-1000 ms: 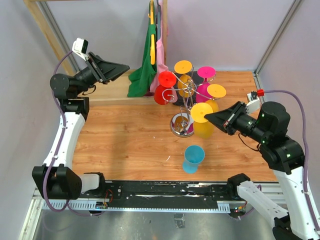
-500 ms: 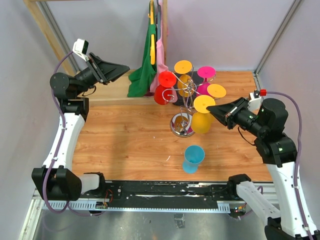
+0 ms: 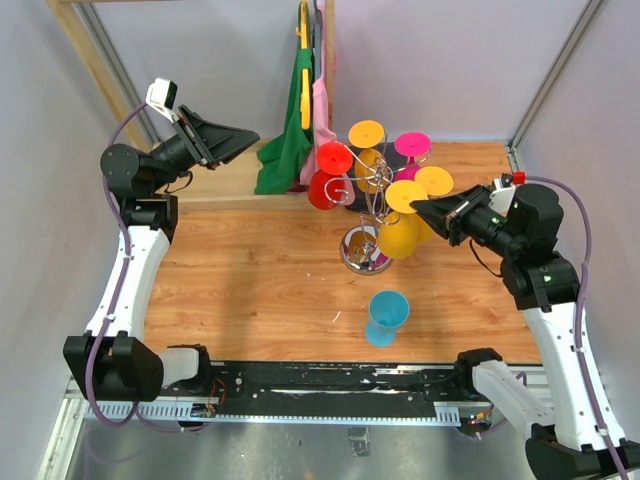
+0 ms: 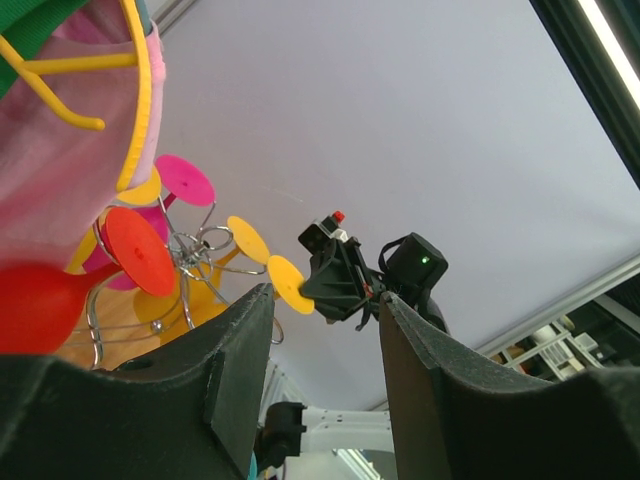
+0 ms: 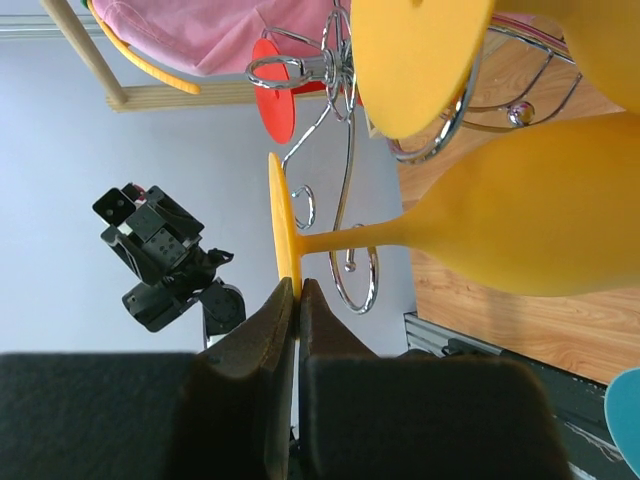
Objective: Place the wine glass upside down on the wine glass rack
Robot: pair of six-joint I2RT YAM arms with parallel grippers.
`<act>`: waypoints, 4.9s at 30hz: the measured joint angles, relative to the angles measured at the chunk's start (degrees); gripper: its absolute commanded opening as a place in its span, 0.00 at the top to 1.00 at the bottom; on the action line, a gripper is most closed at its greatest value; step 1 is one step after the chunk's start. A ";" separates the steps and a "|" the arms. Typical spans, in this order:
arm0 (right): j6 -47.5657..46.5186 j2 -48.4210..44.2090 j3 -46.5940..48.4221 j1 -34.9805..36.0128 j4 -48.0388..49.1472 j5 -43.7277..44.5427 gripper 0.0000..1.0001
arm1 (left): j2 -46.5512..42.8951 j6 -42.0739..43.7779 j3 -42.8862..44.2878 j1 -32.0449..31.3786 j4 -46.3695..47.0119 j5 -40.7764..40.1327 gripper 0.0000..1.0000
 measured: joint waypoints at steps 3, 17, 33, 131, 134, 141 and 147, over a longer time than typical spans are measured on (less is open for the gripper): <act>0.20 1.38 0.00 -0.02 1.38 -0.33 0.99 | 0.00 0.15 0.00 0.00 -0.17 0.00 0.49; 0.17 7.34 0.13 -0.04 6.12 -4.74 0.99 | 0.00 1.03 0.00 0.00 -1.01 -0.26 0.49; -0.39 11.30 1.99 -0.04 10.80 -14.93 0.99 | 0.13 1.20 0.15 0.00 -1.40 -0.37 0.49; -34.23 -1.05 15.67 -1.75 -26.75 -1.16 0.56 | -1.42 8.39 0.13 0.02 -9.18 -0.90 0.49; -40.37 -1.09 16.83 -1.75 -32.72 -0.85 0.56 | -1.38 13.70 0.68 0.04 -15.80 -2.43 0.49; -51.93 -0.74 10.27 -1.75 -43.43 0.63 0.58 | -0.83 28.68 5.60 -1.44 -34.18 -9.33 0.49; -56.06 -0.59 5.97 -1.70 -45.59 1.75 0.59 | -0.85 35.06 6.49 -3.65 -41.77 -13.44 0.49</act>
